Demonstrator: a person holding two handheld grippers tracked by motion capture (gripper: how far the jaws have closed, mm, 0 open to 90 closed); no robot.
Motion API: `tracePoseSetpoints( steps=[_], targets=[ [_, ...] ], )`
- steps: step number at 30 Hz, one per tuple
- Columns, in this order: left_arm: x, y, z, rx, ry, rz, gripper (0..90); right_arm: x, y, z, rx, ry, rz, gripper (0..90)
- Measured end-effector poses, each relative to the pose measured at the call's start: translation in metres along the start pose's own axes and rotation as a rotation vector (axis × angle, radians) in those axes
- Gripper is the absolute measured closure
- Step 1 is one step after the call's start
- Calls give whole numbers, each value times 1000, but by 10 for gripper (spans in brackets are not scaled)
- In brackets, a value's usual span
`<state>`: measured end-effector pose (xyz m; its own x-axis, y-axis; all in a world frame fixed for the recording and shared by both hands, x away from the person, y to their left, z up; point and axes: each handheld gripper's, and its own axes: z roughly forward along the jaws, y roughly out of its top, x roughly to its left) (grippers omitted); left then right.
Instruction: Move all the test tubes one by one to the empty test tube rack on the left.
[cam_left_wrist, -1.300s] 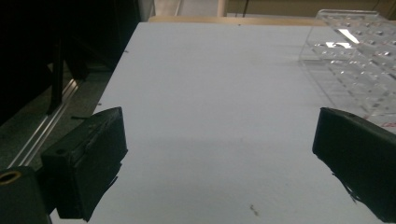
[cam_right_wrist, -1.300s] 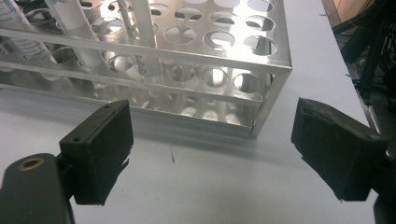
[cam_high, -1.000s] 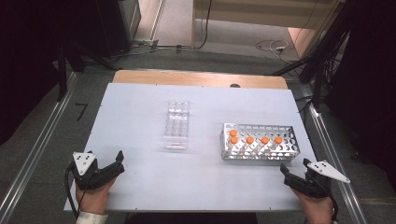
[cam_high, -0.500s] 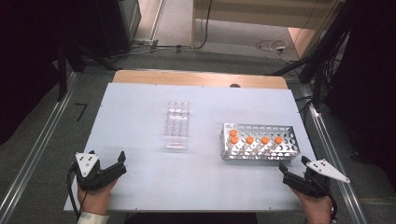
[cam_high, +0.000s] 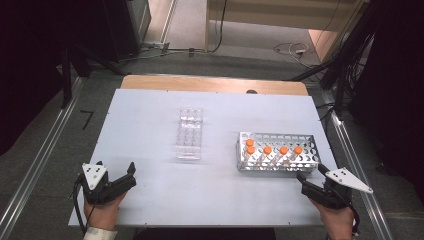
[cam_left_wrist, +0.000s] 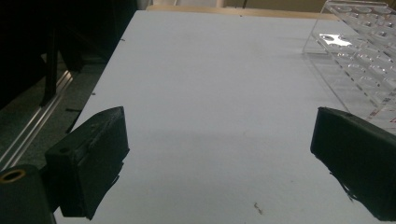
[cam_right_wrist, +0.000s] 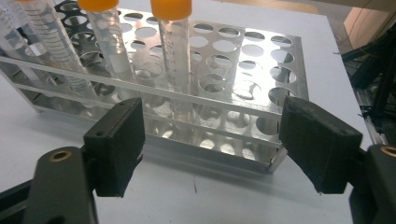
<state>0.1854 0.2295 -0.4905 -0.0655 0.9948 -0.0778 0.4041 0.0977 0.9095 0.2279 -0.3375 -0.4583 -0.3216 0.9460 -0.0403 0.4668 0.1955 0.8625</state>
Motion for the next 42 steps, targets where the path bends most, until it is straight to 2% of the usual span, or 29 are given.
tracePoseSetpoints(
  steps=[7, 8, 11, 15, 17, 21, 30, 33, 34, 38, 42],
  targets=[
    [-1, 0, 1, 2, -2, 4, 39, 1, 7, 2, -16, 43, -22, 376],
    [-1, 0, 1, 2, -3, 5, 39, 1, 7, 2, -16, 43, -22, 376],
    [-2, -1, 1, 6, -3, 9, 39, 2, 12, 6, -26, 61, -32, 466],
    [-3, -1, 2, 5, -3, 13, 40, 4, 16, 10, -31, 70, -35, 517],
    [-3, -1, 2, 4, -3, 13, 43, 6, 19, 15, -32, 73, -49, 571],
    [-2, -1, 1, 5, -2, 10, 43, 8, 23, 21, -27, 76, -58, 593],
    [-2, -1, 1, 5, -3, 9, 43, 6, 29, 31, -21, 86, -38, 646],
    [-2, -1, 1, 6, -1, 12, 43, 7, 29, 35, -11, 89, -40, 673],
    [-2, -1, 1, 5, 0, 12, 43, 7, 29, 37, -10, 92, -48, 707],
    [-2, -1, 1, 6, -1, 12, 43, 6, 30, 37, -13, 88, -45, 714],
    [-2, -1, 1, 9, -4, 12, 43, 6, 35, 32, -39, 87, -40, 714]
  ],
)
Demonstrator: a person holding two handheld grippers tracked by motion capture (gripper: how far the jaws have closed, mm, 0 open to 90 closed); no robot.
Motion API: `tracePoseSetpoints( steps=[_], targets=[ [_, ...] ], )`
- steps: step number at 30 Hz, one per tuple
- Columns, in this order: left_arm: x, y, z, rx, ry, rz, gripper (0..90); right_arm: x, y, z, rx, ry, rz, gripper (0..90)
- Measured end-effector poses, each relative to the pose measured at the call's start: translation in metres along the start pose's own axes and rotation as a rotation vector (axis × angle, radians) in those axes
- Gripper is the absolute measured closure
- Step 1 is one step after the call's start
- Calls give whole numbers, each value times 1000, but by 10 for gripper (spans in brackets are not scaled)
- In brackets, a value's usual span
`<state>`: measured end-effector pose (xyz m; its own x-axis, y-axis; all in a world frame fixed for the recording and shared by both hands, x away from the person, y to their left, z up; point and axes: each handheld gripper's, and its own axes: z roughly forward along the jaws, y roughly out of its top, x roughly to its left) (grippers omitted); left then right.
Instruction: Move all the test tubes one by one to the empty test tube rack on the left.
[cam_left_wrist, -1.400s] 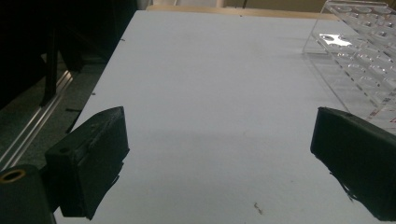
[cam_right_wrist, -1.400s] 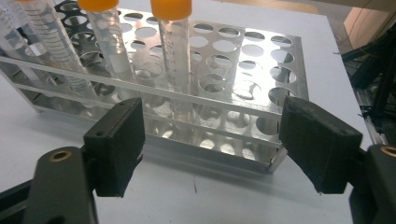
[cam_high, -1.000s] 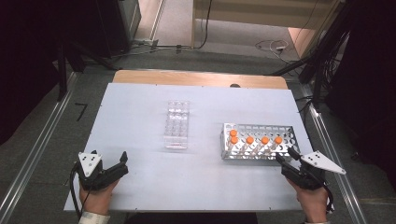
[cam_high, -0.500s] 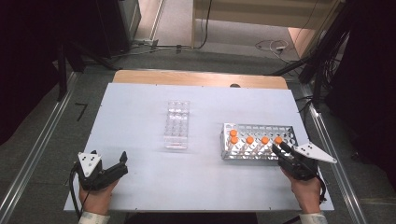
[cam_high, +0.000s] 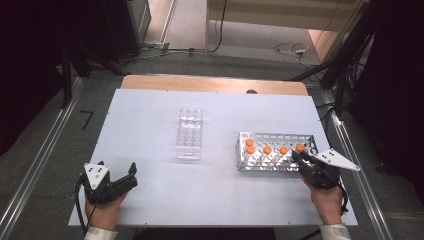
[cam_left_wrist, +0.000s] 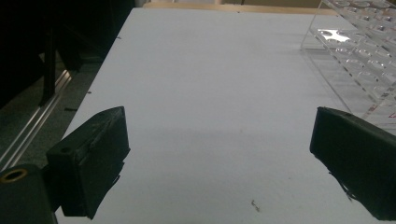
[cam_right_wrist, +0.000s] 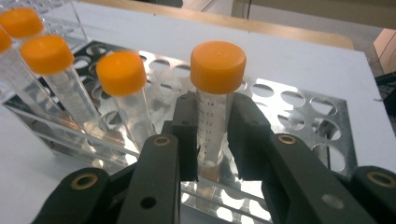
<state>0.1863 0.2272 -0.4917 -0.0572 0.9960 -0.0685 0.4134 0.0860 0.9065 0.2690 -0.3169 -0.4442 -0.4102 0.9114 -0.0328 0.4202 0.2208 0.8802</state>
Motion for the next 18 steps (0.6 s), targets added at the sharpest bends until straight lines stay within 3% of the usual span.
tracePoseSetpoints(
  steps=[11, 18],
  targets=[
    [0, 0, 0, 3, -4, 4, 43, 1, 21, -30, -105, -2, 0, 717],
    [0, 0, 0, 3, -5, 4, 43, 4, 29, -47, -138, 14, -4, 717]
  ],
)
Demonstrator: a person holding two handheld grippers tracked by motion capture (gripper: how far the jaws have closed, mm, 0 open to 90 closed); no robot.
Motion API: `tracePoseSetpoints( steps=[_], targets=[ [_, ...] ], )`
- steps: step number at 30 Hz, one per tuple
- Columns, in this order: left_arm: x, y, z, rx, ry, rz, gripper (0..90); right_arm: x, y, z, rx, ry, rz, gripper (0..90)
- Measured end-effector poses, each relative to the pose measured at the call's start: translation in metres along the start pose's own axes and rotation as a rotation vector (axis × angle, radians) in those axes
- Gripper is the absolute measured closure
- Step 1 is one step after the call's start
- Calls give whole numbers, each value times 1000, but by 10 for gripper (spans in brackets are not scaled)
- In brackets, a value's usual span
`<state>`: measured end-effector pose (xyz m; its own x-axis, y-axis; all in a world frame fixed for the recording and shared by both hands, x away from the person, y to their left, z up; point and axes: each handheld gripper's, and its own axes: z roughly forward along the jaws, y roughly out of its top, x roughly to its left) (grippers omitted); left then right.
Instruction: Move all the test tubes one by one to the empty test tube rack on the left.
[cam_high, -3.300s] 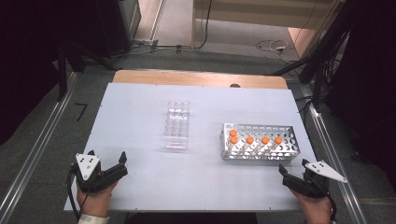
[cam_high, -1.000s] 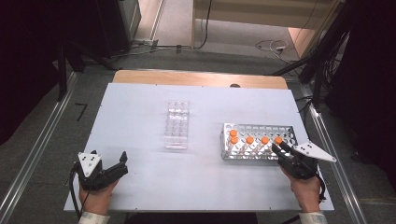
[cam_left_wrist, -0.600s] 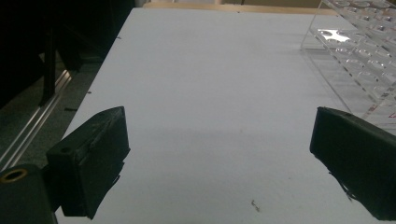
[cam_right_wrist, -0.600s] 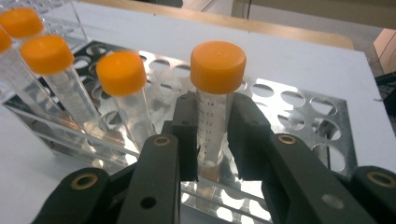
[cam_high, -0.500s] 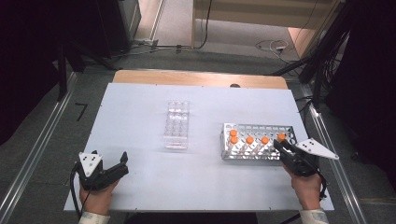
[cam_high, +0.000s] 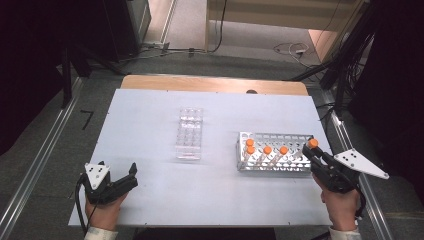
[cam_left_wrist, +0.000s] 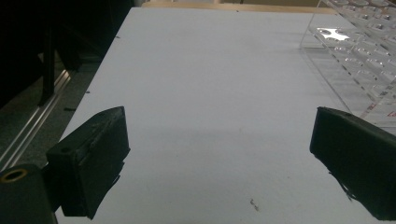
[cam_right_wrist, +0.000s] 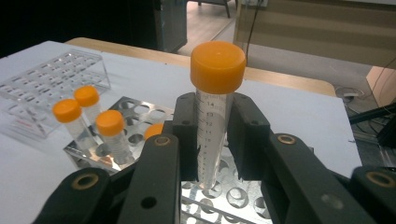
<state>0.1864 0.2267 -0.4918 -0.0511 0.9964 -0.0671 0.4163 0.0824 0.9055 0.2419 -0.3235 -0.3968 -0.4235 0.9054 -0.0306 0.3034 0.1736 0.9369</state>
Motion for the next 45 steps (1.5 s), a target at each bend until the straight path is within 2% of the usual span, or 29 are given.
tracePoseSetpoints(
  steps=[1, 3, 6, 12, 22, 25, 27, 29, 31, 33, 34, 39, 45],
  targets=[
    [0, 0, 0, 0, 1, 0, 43, 2, 3, -5, -3, 20, 1, 717],
    [0, 0, 0, 0, 2, 2, 43, 3, 3, -6, 1, 26, -2, 717],
    [0, 0, -1, 0, 1, 0, 43, 10, -3, -10, 29, 49, -10, 717],
    [0, 0, -1, 1, -1, 3, 43, 22, -11, -12, 62, 87, -35, 717],
    [-1, 0, -1, 7, -11, 2, 43, 42, -13, -13, 76, 162, -65, 717],
    [-3, 0, -1, 10, -16, 2, 43, 53, -15, -7, 82, 203, -72, 717],
    [-4, 0, -1, 12, -25, 4, 43, 55, -15, -6, 83, 211, -74, 717],
    [-6, 0, -1, 13, -34, 1, 44, 65, -17, -1, 93, 245, -81, 717],
    [-8, 0, -1, 18, -40, 7, 44, 67, -17, 1, 94, 250, -87, 718],
    [-9, 1, -1, 20, -48, -1, 44, 78, -19, 8, 108, 280, -107, 717],
    [-9, 1, -1, 23, -51, -4, 44, 78, -19, 8, 108, 280, -107, 717],
    [-13, 2, -2, 26, -73, -14, 50, 99, -21, 26, 125, 333, -138, 717],
    [-23, 4, -1, 39, -113, -2, 51, 113, -24, 40, 143, 364, -159, 718]
  ],
)
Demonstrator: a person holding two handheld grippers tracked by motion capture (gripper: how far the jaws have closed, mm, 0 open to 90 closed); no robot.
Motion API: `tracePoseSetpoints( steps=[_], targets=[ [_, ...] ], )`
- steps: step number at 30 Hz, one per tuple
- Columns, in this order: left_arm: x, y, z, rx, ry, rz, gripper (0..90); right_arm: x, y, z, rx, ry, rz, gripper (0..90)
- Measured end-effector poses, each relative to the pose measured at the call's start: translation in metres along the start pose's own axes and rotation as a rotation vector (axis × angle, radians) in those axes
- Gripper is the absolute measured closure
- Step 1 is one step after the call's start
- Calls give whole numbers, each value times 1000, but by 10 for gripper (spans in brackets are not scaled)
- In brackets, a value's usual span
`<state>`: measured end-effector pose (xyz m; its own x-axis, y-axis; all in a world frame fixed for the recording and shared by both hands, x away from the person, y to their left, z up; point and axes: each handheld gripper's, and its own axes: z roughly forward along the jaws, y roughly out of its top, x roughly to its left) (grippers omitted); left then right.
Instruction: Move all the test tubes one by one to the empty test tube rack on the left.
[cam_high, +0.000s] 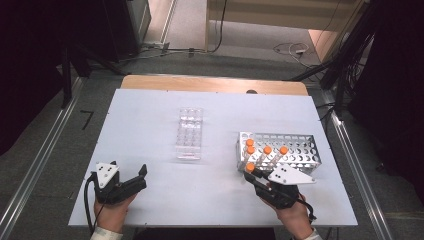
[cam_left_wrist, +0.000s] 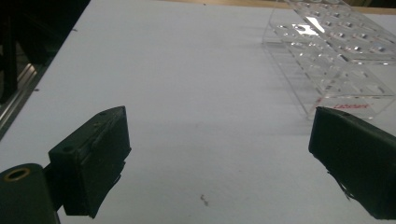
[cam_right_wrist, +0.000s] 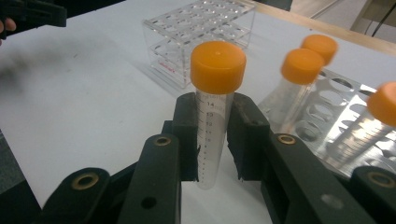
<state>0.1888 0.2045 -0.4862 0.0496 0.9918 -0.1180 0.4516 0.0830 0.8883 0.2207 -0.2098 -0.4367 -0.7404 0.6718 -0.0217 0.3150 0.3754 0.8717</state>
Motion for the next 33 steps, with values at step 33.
tracePoseSetpoints(
  steps=[33],
  targets=[
    [-103, 54, -24, -27, -461, 144, 397, 59, 39, 86, 3, 99, -157, 718]
  ],
)
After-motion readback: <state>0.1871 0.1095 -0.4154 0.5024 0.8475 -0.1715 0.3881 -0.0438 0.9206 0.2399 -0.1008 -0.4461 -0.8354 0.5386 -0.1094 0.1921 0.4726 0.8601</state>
